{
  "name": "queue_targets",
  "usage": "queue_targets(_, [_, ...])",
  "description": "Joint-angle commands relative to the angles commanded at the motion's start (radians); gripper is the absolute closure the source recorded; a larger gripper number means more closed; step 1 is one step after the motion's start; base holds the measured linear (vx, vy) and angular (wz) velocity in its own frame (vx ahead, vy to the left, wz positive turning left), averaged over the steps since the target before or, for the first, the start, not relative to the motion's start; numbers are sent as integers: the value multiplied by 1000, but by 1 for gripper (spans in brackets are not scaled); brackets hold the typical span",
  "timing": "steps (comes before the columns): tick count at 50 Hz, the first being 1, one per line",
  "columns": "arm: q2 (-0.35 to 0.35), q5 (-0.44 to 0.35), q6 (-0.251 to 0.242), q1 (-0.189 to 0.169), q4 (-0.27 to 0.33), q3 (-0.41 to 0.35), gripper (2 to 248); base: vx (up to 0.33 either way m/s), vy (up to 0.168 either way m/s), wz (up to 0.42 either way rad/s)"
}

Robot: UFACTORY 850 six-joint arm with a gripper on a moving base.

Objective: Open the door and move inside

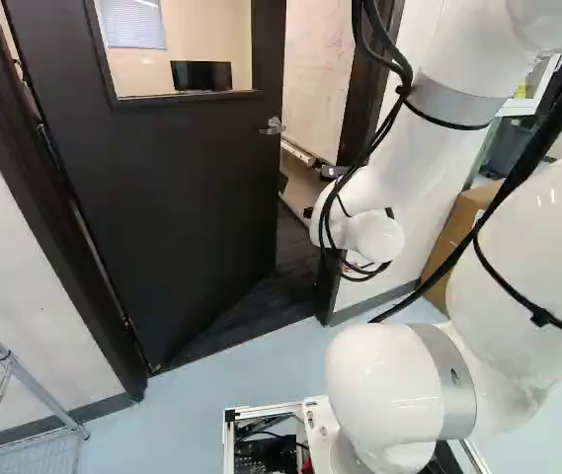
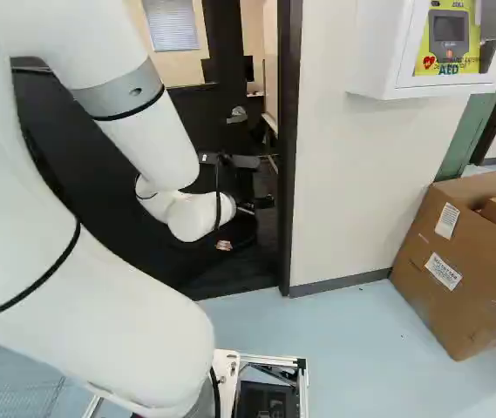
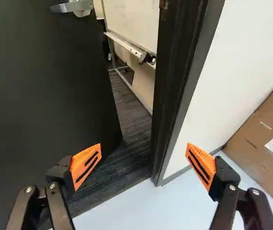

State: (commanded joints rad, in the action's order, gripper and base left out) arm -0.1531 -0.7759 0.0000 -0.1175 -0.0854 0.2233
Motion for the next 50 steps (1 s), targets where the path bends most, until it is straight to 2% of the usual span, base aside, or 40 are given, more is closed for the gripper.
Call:
queue_targets(38, [0,0,0,0,0,0,3,4,60,267])
queue_targets(50, [0,0,0,0,0,0,3,32,50,87])
